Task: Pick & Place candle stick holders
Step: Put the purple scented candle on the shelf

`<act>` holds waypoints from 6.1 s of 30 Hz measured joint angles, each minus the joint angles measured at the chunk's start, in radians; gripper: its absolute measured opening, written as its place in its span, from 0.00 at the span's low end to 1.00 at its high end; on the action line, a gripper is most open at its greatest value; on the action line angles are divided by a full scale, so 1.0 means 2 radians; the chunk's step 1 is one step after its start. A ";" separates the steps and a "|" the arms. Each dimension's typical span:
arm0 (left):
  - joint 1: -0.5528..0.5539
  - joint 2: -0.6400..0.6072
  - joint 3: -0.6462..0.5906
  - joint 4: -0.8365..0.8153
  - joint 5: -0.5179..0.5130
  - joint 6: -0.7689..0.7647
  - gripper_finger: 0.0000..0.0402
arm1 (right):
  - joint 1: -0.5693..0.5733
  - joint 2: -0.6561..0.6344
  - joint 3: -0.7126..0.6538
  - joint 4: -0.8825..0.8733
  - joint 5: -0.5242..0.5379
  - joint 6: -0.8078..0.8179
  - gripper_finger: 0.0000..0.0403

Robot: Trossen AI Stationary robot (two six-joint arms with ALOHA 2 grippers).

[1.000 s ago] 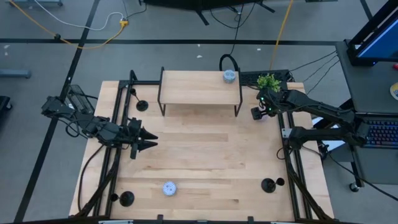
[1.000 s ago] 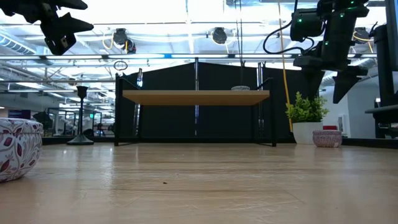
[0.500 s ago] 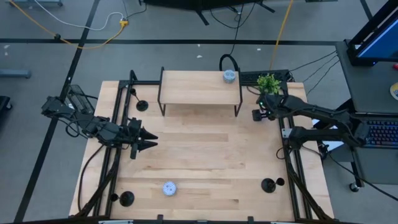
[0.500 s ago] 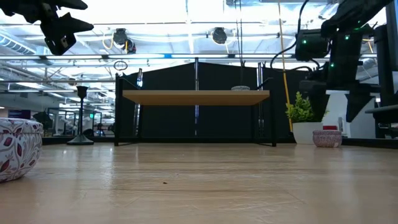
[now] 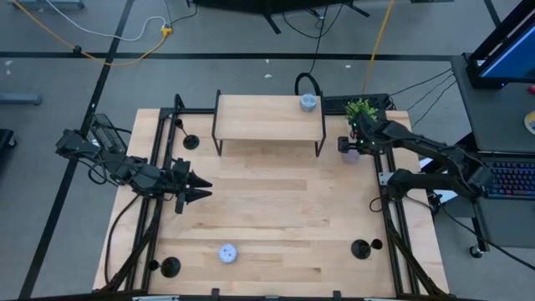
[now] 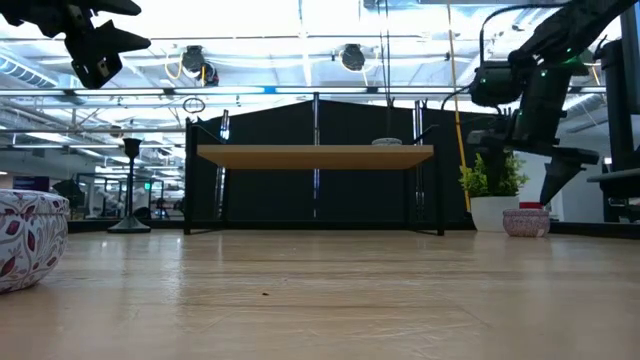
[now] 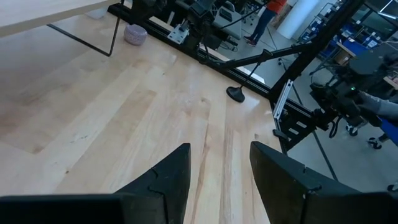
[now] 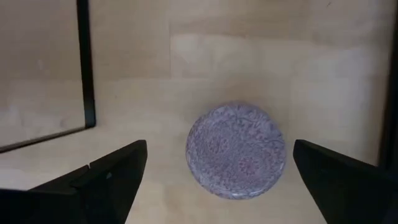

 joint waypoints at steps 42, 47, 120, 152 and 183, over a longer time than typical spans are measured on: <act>0.000 0.000 0.000 0.000 0.000 0.004 0.42 | -0.020 0.083 -0.001 0.014 0.011 -0.045 0.98; 0.000 0.000 0.000 0.000 0.000 0.004 0.42 | -0.020 0.089 -0.001 0.014 0.005 -0.045 0.98; 0.000 0.000 0.000 0.000 0.000 0.001 0.42 | -0.019 0.138 0.000 0.017 0.009 -0.061 0.76; 0.000 0.000 0.000 0.000 0.000 0.012 0.42 | -0.018 0.137 -0.007 -0.058 -0.009 -0.055 0.82; 0.000 0.000 0.000 0.000 0.000 0.013 0.42 | 0.000 0.034 -0.065 -0.047 -0.027 0.003 0.72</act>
